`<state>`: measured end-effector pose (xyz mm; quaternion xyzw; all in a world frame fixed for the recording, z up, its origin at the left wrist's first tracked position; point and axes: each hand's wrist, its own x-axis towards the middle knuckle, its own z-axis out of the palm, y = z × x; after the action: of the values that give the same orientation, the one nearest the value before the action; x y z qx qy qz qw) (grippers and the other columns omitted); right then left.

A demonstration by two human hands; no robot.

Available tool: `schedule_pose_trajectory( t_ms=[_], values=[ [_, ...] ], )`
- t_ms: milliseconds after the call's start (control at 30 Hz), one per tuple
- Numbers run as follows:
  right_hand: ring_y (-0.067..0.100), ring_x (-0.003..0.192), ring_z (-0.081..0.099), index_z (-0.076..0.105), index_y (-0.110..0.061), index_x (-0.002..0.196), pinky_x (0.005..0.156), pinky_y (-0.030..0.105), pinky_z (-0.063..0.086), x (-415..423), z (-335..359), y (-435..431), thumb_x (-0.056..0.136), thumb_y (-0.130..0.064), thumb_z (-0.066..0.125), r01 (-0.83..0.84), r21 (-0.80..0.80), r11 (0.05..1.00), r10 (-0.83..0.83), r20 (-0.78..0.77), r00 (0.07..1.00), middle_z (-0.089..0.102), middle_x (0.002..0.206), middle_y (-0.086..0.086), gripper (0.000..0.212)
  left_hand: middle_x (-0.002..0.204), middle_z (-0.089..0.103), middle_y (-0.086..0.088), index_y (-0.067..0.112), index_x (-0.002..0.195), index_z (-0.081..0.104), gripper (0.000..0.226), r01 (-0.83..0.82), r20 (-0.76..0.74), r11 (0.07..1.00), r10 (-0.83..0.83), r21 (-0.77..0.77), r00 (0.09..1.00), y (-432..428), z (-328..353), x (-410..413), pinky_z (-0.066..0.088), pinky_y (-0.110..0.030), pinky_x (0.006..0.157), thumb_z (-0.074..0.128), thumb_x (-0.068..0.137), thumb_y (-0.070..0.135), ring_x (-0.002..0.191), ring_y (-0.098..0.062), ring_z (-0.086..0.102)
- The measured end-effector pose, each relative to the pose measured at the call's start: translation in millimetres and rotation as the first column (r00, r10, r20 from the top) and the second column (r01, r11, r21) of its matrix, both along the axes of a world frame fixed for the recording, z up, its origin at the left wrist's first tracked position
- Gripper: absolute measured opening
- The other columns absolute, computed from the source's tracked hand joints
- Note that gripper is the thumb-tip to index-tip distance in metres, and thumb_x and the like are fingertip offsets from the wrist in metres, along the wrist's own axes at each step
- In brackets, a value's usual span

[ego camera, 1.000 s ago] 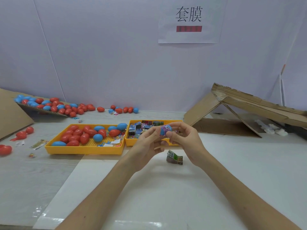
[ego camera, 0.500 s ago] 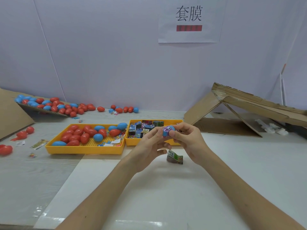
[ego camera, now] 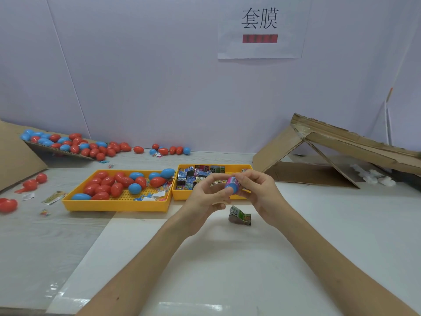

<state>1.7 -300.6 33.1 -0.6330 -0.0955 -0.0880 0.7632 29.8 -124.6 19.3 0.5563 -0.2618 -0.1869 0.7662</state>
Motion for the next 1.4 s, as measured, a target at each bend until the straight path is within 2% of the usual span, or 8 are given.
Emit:
schedule_pose_trajectory(
  t_ms=[233,333,600,767,900,1100,1267,1400],
  values=[
    [0.022,0.085,0.063,0.077,-0.020,0.081,0.080,0.037,0.053,-0.3,0.2,1.9,0.079,-0.033,0.072,-0.026,-0.029,0.999,0.026,-0.006,1.000,0.073,0.091,0.007,0.014,0.090,0.072,-0.001,0.018,0.117,0.064,0.051,-0.026,0.002,1.000,0.026,0.004,1.000,-0.1,1.5,-0.2,0.053,-0.025,0.067,0.084,0.072,0.030,0.071,-0.014,0.063],
    [0.015,0.084,0.066,0.076,-0.017,0.089,0.072,0.028,0.054,-0.2,-0.2,-0.1,0.080,-0.029,0.072,-0.039,-0.040,0.998,0.039,-0.008,0.999,0.074,0.092,0.004,0.015,0.096,0.072,-0.004,0.018,0.116,0.065,0.044,-0.052,-0.004,0.999,0.052,-0.005,0.999,-1.1,0.4,0.2,0.055,-0.027,0.071,0.081,0.076,0.023,0.078,-0.015,0.065],
    [0.021,0.083,0.066,0.074,-0.012,0.097,0.078,0.036,0.051,0.1,0.1,-1.7,0.073,-0.029,0.078,-0.034,-0.049,0.998,0.034,-0.002,0.999,0.072,0.090,0.009,0.029,0.099,0.073,-0.007,0.010,0.117,0.064,0.045,-0.123,0.017,0.992,0.123,0.008,0.992,-1.8,0.5,0.0,0.059,-0.032,0.081,0.077,0.076,0.023,0.083,-0.018,0.070],
    [0.024,0.084,0.067,0.073,-0.014,0.098,0.074,0.030,0.052,-0.7,0.3,-1.8,0.072,-0.029,0.080,-0.003,-0.071,0.997,0.004,0.005,1.000,0.072,0.093,0.008,0.032,0.097,0.076,-0.005,0.009,0.111,0.064,0.040,-0.125,-0.047,0.990,0.122,-0.061,0.991,-2.3,2.4,-1.0,0.059,-0.029,0.078,0.076,0.075,0.021,0.089,-0.021,0.073],
    [0.020,0.083,0.065,0.070,-0.015,0.097,0.069,0.024,0.051,0.3,0.3,-2.0,0.070,-0.026,0.080,0.034,-0.133,0.991,-0.030,0.028,0.999,0.070,0.094,0.001,0.031,0.102,0.075,-0.007,0.010,0.110,0.065,0.041,-0.148,-0.073,0.986,0.142,-0.080,0.987,-1.1,2.7,1.1,0.059,-0.033,0.087,0.077,0.073,0.024,0.099,-0.024,0.072],
    [0.018,0.081,0.069,0.072,-0.017,0.098,0.067,0.025,0.052,0.4,-2.0,1.4,0.076,-0.037,0.075,0.034,-0.106,0.994,-0.035,0.000,0.999,0.071,0.094,0.005,0.030,0.098,0.071,0.001,0.016,0.103,0.069,0.033,-0.194,0.012,0.981,0.195,-0.020,0.981,-1.9,0.4,1.9,0.057,-0.026,0.075,0.082,0.073,0.016,0.092,-0.020,0.069],
    [0.020,0.086,0.068,0.075,-0.012,0.091,0.070,0.025,0.053,2.6,-4.4,-0.1,0.074,-0.032,0.078,0.029,-0.090,0.996,-0.030,-0.013,0.999,0.070,0.091,0.008,0.026,0.111,0.071,-0.004,0.017,0.109,0.069,0.042,-0.211,0.066,0.977,0.209,0.037,0.976,-2.5,-0.6,2.0,0.059,-0.031,0.082,0.085,0.070,0.020,0.099,-0.023,0.068],
    [0.018,0.080,0.067,0.075,-0.011,0.088,0.068,0.023,0.054,3.2,-4.6,-1.7,0.075,-0.027,0.077,0.012,-0.054,0.998,-0.012,-0.010,1.000,0.070,0.085,0.009,0.021,0.102,0.074,0.005,0.018,0.106,0.071,0.041,-0.210,0.066,0.977,0.207,0.031,0.976,-2.6,-1.2,2.3,0.059,-0.031,0.083,0.085,0.068,0.021,0.098,-0.022,0.069]
  ],
)
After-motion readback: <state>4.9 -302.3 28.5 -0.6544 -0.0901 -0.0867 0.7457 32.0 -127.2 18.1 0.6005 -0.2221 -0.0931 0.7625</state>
